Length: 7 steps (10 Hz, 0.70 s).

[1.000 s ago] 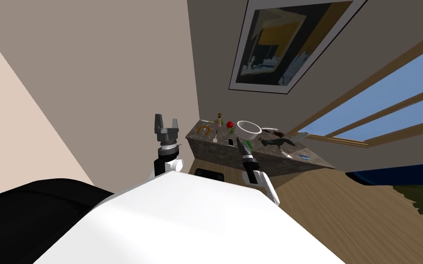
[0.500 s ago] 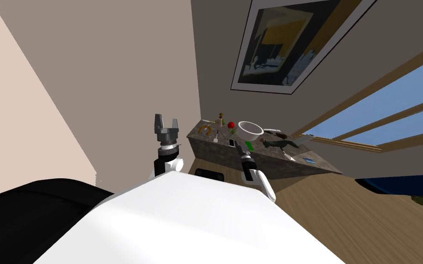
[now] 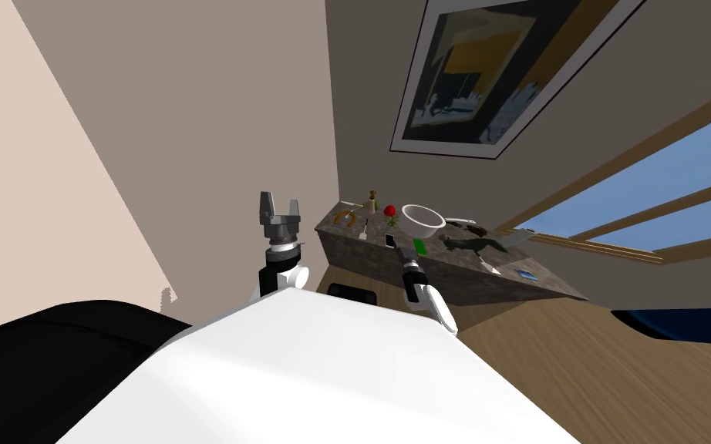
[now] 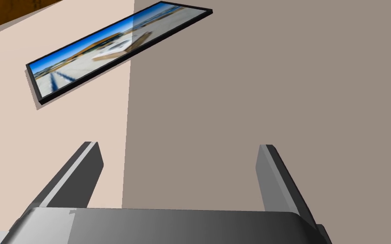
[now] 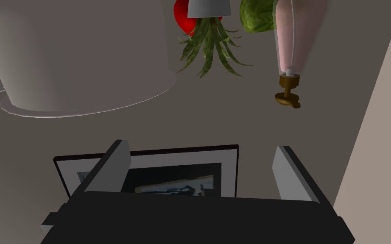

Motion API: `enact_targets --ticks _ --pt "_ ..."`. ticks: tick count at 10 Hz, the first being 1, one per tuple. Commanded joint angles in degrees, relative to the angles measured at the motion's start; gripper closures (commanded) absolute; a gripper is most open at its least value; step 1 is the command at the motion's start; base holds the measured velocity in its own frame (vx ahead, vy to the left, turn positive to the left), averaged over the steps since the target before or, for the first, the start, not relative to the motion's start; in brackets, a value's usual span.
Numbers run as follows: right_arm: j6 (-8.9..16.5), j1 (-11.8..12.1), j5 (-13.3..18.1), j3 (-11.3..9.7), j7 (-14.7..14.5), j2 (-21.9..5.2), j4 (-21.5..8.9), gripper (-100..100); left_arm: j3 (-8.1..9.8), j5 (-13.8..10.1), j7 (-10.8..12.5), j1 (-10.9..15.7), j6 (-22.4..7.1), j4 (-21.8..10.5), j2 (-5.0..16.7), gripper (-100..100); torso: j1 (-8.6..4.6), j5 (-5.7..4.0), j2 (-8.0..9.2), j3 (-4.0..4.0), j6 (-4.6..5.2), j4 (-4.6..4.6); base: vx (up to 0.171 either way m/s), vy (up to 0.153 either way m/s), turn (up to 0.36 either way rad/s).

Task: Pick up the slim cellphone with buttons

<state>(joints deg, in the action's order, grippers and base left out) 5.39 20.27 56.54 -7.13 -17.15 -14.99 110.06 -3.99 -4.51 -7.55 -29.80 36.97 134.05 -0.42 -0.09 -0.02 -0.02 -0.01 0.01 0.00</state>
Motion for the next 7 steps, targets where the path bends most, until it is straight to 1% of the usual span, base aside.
enact_targets --ticks 1,2,3,4,5,6,7 --pt "1.33 -0.24 2.86 -0.43 -1.06 -0.06 -0.94 -100 0.00 0.00 0.00 0.00 0.00 0.00 0.00 0 0.00 0.00 0.00 0.00 0.00 0.00 0.000 -0.025 0.046" --pt "3.37 -0.87 4.44 -1.11 -2.86 -0.11 -3.11 -100 0.00 0.00 0.00 0.00 0.00 0.00 0.00 0 0.00 0.00 0.00 0.00 0.02 0.00 -0.003 -0.031 0.079" --pt "3.37 -0.87 6.62 -1.11 -2.86 -0.11 -3.11 -100 0.00 0.00 0.00 0.00 0.00 0.00 0.00 0 -0.02 -0.01 0.00 0.00 0.01 0.00 -0.003 -0.026 0.046" --pt "5.05 -1.50 8.65 -1.78 -4.67 -0.07 -5.31 -100 0.00 0.00 0.00 0.00 0.00 0.00 0.00 0 0.00 0.00 0.00 0.00 0.02 0.00 -0.002 -0.029 0.098" --pt "5.42 -1.50 10.57 -1.78 -4.67 -0.07 -5.31 -100 0.00 0.00 0.00 0.00 0.00 0.00 0.00 0 -0.02 0.00 0.00 0.00 0.00 0.00 -0.002 -0.026 0.049" --pt "7.27 -2.15 12.38 -2.45 -6.48 0.05 -7.56 -100 0.00 0.00 0.00 0.00 0.00 0.00 0.00 0 0.00 0.00 0.00 0.00 0.02 0.00 -0.005 -0.026 0.099" --pt "7.48 -2.15 13.63 -2.45 -6.48 0.05 -7.56 -100 0.00 0.00 0.00 0.00 0.00 0.00 0.00 0 -0.01 0.00 0.01 0.00 0.00 0.00 -0.001 -0.023 0.037"
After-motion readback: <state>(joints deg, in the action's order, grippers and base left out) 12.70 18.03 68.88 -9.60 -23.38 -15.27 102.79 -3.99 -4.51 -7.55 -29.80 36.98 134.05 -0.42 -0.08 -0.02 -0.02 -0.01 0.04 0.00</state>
